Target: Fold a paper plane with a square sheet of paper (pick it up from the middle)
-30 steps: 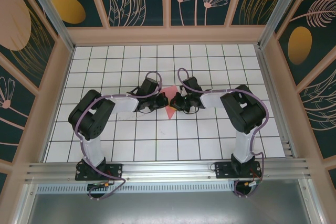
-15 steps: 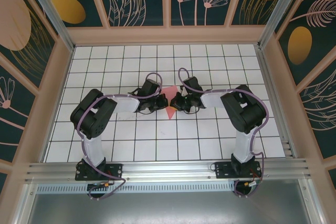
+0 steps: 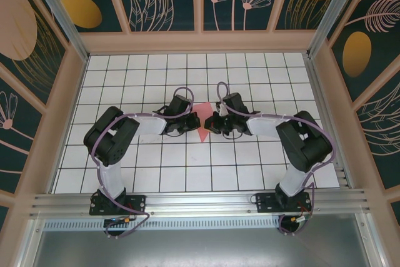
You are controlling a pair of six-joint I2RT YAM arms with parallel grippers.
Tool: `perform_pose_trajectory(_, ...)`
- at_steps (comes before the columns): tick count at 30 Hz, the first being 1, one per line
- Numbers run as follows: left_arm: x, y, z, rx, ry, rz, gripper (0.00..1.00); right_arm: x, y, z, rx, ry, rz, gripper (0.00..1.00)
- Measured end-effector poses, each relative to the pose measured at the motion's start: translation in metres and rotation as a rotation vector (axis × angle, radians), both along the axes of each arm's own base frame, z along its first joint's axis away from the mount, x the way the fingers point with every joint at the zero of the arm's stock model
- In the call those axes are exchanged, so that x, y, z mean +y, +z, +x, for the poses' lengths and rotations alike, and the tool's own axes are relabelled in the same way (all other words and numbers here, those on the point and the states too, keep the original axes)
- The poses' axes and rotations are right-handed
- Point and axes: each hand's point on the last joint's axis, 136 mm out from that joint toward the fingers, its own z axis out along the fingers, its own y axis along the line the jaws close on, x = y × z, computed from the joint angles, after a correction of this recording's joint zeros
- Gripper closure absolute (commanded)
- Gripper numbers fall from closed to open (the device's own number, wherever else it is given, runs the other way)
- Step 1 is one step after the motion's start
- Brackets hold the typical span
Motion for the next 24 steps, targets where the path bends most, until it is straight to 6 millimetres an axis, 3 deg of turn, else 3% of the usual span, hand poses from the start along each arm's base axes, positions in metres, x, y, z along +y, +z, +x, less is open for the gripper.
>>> perform_pose_trajectory(5,0.000,0.000,0.000,-0.004,0.000,0.000,1.00,0.001,-0.011,-0.017,0.033,0.028,-0.017,1.00)
perform_pose_trajectory(24,0.002,0.000,0.001,-0.018,0.024,0.020,1.00,0.003,-0.030,-0.026,0.054,0.064,-0.049,0.99)
